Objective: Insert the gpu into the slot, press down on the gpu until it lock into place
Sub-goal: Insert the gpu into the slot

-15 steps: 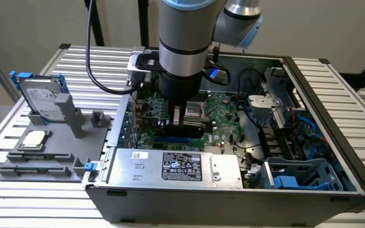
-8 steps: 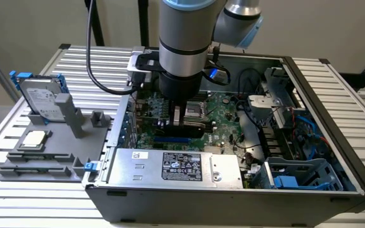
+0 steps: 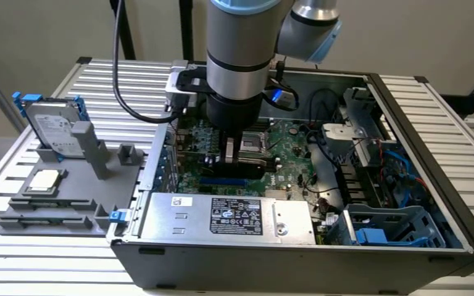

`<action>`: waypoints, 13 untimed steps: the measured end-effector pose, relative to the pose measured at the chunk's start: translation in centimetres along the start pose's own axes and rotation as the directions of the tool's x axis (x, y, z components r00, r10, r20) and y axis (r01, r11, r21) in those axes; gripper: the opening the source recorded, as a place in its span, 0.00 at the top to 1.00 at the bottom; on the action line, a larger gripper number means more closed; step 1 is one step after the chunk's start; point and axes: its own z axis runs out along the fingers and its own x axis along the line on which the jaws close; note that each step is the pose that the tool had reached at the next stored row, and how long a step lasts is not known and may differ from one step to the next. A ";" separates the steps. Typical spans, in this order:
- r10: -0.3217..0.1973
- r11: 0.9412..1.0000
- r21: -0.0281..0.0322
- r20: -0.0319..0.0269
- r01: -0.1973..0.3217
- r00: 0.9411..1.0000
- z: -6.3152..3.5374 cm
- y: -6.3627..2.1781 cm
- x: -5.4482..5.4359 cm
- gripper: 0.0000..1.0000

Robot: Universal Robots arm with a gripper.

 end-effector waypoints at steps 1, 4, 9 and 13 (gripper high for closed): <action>0.000 1.000 0.000 0.000 0.000 1.000 0.04 0.00 0.0 0.74; 0.000 1.000 -0.001 -0.002 0.000 1.000 0.10 0.00 -0.1 0.74; 0.000 1.000 0.000 -0.018 0.000 1.000 0.14 0.01 -0.2 0.74; 0.000 1.000 0.000 -0.021 0.000 1.000 0.15 0.01 -0.2 0.74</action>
